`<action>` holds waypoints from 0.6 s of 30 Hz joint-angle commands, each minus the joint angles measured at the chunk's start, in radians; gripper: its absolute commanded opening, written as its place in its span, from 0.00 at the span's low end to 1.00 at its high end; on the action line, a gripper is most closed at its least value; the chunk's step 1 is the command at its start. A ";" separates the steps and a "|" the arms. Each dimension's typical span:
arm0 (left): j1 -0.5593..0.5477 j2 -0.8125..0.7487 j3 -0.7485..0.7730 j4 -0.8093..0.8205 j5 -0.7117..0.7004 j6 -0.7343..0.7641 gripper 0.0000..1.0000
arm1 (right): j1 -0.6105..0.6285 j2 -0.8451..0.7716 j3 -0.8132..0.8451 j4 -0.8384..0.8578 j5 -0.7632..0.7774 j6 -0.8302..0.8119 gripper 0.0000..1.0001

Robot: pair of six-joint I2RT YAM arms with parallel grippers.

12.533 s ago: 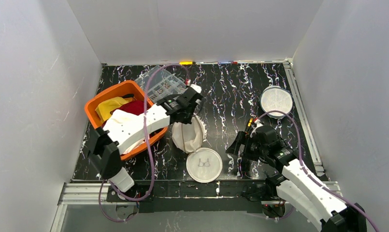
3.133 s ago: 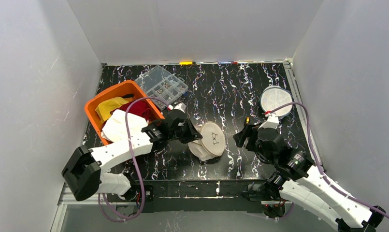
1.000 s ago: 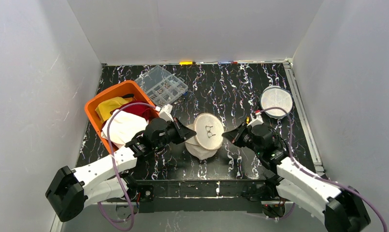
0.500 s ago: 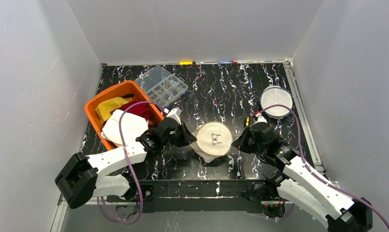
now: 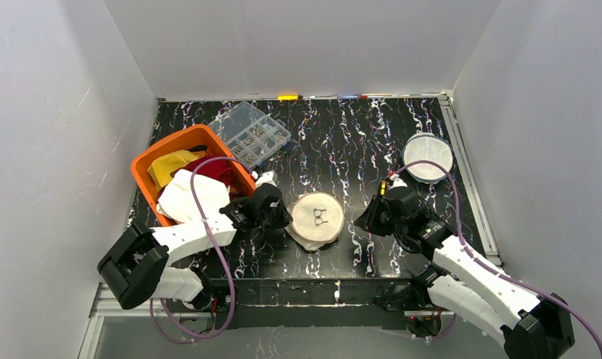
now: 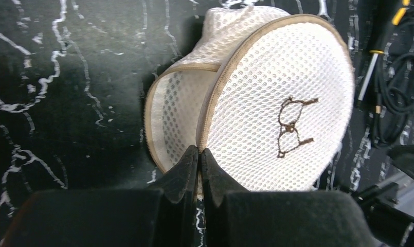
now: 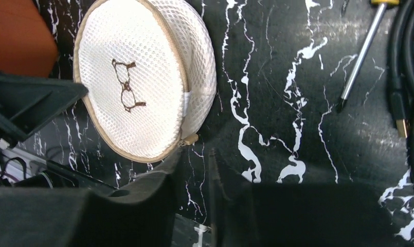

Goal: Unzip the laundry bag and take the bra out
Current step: Reset both arms

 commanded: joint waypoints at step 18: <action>-0.022 -0.190 0.183 -0.324 -0.053 0.079 0.65 | 0.006 -0.194 0.219 -0.128 0.038 -0.250 0.95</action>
